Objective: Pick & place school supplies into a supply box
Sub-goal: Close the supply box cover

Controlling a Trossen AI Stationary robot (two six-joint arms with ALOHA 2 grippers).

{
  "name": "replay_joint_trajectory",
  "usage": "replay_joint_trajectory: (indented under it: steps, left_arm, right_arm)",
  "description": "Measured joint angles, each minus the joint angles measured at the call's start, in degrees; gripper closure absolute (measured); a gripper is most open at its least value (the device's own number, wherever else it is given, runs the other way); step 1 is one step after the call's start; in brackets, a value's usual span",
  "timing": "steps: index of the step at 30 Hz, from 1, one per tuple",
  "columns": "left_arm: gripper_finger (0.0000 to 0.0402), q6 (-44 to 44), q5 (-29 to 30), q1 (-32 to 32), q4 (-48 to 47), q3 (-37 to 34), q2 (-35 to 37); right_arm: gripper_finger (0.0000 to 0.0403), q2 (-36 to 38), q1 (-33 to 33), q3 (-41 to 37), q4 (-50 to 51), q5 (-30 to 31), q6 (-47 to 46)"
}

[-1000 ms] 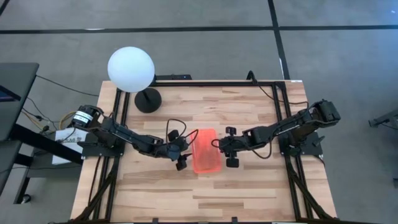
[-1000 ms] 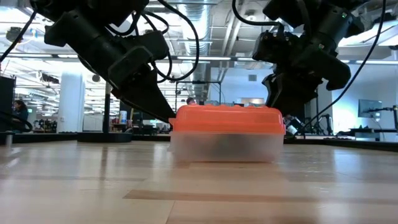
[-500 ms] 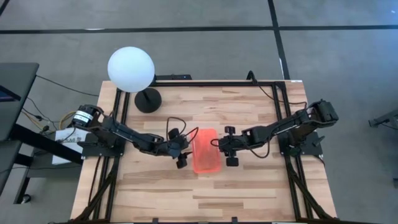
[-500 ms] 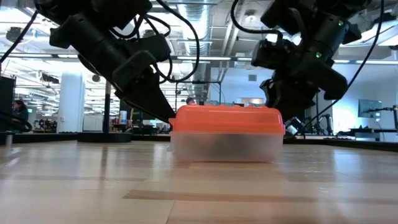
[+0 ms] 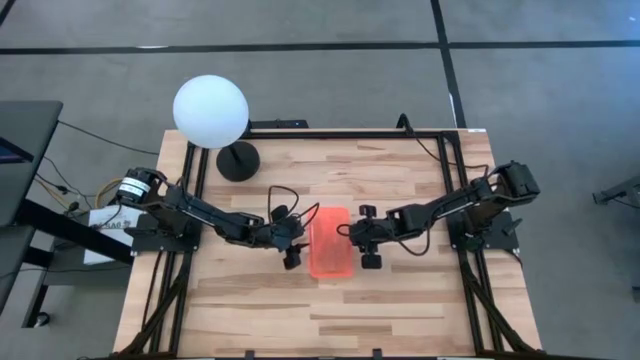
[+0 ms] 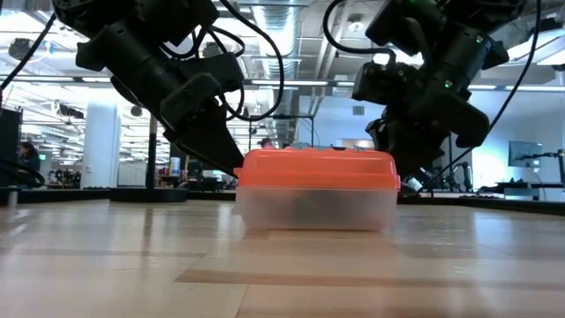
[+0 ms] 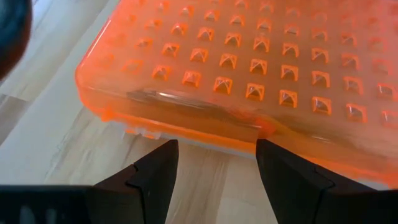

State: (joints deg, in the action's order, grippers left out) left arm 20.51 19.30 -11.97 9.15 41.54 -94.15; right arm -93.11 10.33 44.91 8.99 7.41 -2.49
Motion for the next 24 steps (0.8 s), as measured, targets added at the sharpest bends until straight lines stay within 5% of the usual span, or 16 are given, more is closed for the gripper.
replay_joint_trajectory:
  steps: [24]
  left_arm:
    - [0.0187, 0.0, -1.2, 0.7, 0.5, -0.1, 0.0]
  right_arm:
    - [0.0302, -0.1, -0.3, -0.2, -3.2, -0.1, 1.0]
